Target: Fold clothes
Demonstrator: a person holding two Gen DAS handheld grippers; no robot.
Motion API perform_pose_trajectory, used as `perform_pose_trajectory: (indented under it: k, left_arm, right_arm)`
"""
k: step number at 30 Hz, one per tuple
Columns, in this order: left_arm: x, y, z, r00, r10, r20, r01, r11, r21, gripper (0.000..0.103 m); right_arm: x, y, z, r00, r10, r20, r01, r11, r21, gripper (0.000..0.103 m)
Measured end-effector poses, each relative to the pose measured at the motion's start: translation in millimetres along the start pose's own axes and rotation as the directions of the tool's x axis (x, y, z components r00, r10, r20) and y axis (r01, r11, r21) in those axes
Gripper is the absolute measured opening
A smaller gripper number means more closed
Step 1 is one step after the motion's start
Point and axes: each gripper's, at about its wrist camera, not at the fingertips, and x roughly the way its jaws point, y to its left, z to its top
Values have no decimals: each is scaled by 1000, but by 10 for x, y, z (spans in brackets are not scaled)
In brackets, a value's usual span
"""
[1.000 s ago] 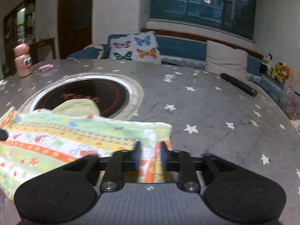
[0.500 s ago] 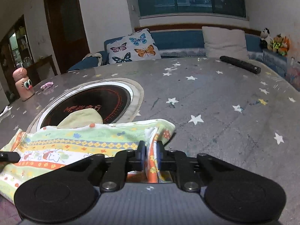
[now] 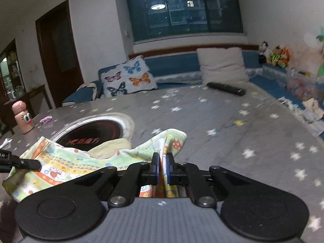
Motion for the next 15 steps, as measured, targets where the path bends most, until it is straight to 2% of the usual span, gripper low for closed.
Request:
perform_pose_trajectory:
  k: [9,15]
  left_arm:
    - [439,-659,147,998,-46,-42,50,992,115,8]
    - [740,-1033,257,997,-50,-57,60,980,192,8]
  right_arm:
    - [-108,-414,218,992,-120,35,120,993,-7,6]
    - [-130,-707,368,979,-195,53,196,981,-3,6]
